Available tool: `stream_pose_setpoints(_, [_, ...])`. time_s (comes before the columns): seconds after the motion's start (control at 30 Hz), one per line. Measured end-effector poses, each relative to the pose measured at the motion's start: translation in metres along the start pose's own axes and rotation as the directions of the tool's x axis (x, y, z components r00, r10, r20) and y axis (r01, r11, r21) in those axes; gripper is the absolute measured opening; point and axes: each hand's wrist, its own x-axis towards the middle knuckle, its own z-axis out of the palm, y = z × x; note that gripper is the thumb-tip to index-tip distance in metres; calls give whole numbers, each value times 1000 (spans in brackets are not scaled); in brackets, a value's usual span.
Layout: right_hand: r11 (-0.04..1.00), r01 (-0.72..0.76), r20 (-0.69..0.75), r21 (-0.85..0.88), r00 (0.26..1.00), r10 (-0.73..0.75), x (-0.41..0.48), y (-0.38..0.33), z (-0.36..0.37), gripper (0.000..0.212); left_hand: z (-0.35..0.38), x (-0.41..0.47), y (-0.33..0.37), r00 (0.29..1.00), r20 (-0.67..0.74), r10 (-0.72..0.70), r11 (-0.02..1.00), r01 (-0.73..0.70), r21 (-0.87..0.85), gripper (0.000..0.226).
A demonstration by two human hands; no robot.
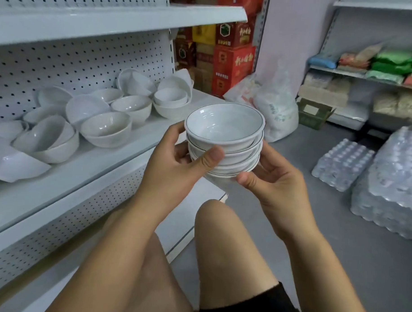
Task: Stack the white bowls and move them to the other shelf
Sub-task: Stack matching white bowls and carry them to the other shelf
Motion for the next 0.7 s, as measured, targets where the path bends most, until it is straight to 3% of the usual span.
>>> stream_pose_setpoints(0.2, [999, -6, 48, -40, 999, 8, 23, -12, -43, 78, 42, 21, 0, 1000, -16, 1, 1000, -1, 6, 70])
stream_pose_setpoints(0.53, [993, -112, 26, -33, 993, 113, 89, 29, -108, 81, 85, 96, -37, 997, -4, -78, 997, 78, 27, 60])
stream_pose_setpoints(0.7, [987, -159, -72, 6, 985, 159, 137, 63, -128, 87, 91, 158, -70, 994, 31, -102, 994, 100, 38, 87])
